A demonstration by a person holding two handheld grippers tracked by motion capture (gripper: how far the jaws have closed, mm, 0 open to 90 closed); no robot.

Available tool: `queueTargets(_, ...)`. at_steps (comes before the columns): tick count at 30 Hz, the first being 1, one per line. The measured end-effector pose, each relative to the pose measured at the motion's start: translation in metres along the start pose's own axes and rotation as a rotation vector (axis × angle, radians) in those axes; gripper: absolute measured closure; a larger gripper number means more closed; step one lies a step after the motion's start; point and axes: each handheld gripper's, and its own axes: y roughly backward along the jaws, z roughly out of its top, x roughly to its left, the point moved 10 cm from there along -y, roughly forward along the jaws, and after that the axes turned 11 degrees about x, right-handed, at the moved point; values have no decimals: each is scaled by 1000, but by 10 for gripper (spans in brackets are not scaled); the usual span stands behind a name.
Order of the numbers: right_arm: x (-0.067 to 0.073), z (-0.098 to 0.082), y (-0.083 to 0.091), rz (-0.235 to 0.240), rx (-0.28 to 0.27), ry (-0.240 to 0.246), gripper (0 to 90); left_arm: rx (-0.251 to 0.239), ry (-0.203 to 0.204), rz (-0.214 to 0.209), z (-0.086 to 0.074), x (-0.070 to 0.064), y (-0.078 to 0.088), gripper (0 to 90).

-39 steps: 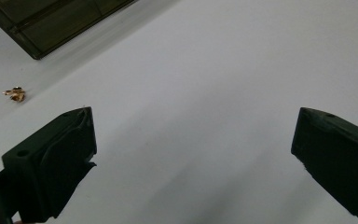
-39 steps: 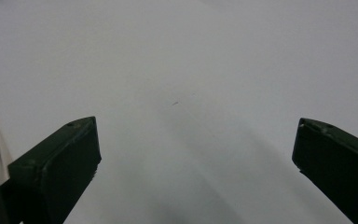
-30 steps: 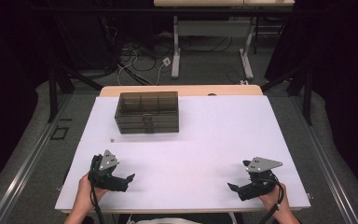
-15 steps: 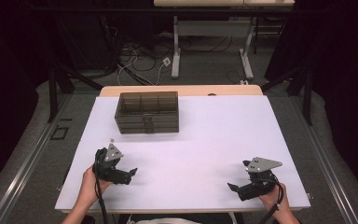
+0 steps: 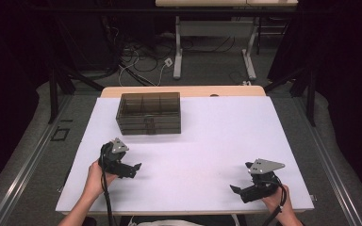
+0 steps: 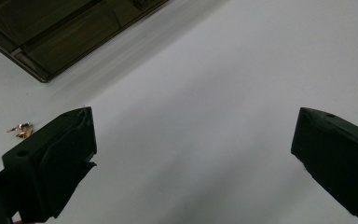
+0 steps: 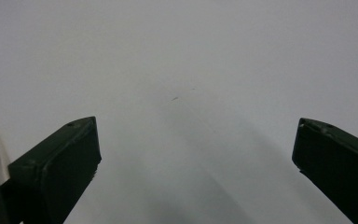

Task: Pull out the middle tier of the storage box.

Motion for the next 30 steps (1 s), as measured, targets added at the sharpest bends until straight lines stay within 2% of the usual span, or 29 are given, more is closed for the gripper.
queueTargets(3,0,0,0,-1,1,0,4,8,-2,-12,4,1,-3,1)
queueTargets(8,0,-2,0,0,8,-14,4,24,5,-3,9,4,-7,8)
queueTargets(15,-1,-1,0,-5,7,4,5,51,45,-17,14,9,-19,5)
queueTargets(19,0,-2,1,-8,9,-9,5,47,60,-22,18,12,-24,2)
queueTargets(24,-2,-2,0,-10,11,-5,5,69,78,-43,23,14,-31,1)
queueTargets(26,-2,-2,0,-9,12,-3,5,77,89,-64,26,13,-33,1)
queueTargets(30,-2,-3,0,-12,15,-8,6,100,80,-76,31,14,-37,2)
